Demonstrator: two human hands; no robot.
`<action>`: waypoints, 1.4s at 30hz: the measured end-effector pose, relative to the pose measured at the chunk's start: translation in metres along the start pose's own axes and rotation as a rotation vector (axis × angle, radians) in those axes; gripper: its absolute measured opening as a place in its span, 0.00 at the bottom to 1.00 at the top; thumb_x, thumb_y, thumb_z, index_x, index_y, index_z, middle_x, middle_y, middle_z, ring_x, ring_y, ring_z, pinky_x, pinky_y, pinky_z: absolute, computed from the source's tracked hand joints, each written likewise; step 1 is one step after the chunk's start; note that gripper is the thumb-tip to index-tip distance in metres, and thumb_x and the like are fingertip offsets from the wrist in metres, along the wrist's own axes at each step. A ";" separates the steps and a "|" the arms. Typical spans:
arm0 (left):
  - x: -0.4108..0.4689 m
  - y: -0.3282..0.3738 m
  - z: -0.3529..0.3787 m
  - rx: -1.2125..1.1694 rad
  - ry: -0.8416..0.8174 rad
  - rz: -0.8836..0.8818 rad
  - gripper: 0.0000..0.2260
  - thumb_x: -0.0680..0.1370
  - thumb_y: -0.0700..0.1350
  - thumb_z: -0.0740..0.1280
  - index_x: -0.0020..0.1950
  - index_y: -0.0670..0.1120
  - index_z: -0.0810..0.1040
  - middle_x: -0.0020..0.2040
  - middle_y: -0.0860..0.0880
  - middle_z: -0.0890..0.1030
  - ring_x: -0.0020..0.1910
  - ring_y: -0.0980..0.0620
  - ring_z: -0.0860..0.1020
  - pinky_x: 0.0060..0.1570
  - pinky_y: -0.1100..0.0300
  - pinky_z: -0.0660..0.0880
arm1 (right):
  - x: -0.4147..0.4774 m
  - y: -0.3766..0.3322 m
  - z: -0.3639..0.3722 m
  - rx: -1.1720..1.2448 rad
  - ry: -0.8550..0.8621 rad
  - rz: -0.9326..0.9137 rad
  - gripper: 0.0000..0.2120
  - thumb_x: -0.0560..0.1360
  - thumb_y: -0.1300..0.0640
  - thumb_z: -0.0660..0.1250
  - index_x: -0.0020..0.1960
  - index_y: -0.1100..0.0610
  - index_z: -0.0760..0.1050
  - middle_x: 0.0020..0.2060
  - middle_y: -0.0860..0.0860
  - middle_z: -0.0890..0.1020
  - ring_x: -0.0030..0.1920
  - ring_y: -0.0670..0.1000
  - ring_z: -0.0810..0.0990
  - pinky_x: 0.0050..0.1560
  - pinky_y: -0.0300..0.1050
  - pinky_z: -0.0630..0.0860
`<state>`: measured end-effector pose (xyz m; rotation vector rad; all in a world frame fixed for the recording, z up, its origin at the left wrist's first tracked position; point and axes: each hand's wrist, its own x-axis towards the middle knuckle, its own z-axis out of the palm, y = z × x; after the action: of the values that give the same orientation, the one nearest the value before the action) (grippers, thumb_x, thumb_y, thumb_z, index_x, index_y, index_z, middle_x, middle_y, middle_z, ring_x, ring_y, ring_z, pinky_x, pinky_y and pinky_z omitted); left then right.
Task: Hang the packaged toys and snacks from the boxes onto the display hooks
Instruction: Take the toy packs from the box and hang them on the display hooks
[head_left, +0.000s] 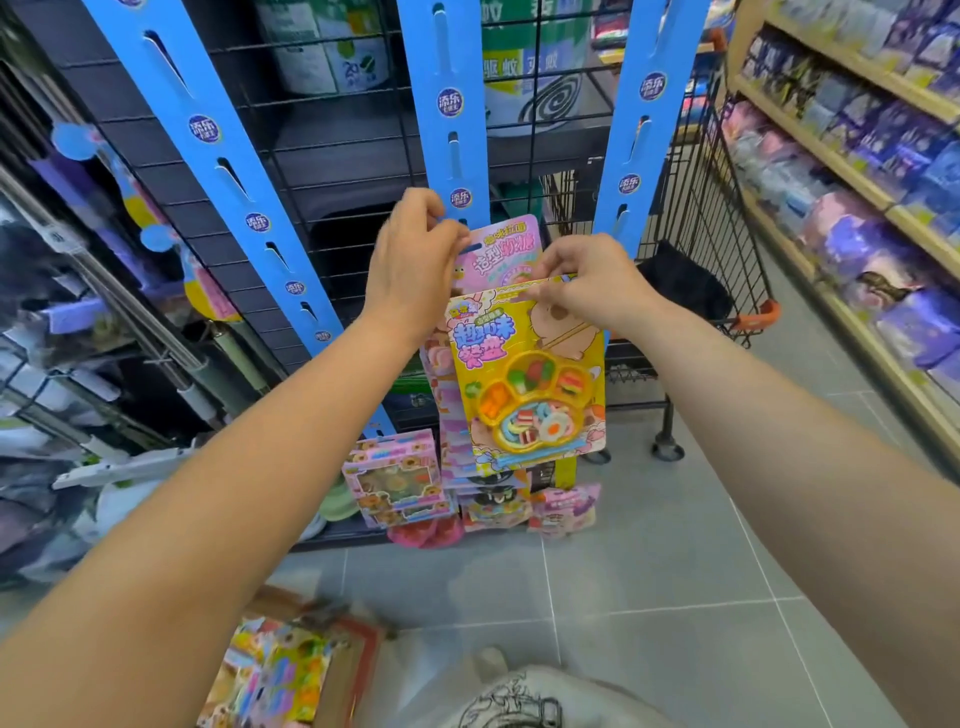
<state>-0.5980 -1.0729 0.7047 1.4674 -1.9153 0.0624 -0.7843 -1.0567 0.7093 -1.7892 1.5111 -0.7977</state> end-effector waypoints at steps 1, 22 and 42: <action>0.001 0.000 -0.004 0.120 0.013 0.065 0.14 0.78 0.47 0.58 0.50 0.40 0.79 0.46 0.43 0.76 0.45 0.45 0.73 0.41 0.53 0.65 | 0.000 -0.001 0.000 -0.005 -0.003 -0.006 0.07 0.72 0.59 0.72 0.44 0.59 0.74 0.47 0.58 0.83 0.37 0.55 0.81 0.36 0.40 0.79; 0.023 0.019 -0.047 -0.003 0.136 0.020 0.21 0.75 0.41 0.62 0.68 0.48 0.69 0.60 0.52 0.77 0.60 0.48 0.71 0.57 0.59 0.57 | 0.039 -0.082 -0.020 0.001 0.274 -0.278 0.13 0.70 0.56 0.71 0.34 0.45 0.70 0.39 0.48 0.80 0.34 0.44 0.77 0.46 0.50 0.80; 0.028 0.003 -0.029 0.288 0.294 0.097 0.14 0.70 0.45 0.65 0.55 0.49 0.78 0.50 0.48 0.77 0.54 0.48 0.71 0.55 0.57 0.58 | 0.053 -0.078 0.004 -0.374 0.561 -0.389 0.11 0.74 0.50 0.67 0.50 0.56 0.79 0.51 0.51 0.77 0.55 0.52 0.75 0.45 0.45 0.67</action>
<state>-0.5890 -1.0818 0.7434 1.4519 -1.7849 0.5880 -0.7276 -1.0995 0.7712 -2.3105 1.7684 -1.3698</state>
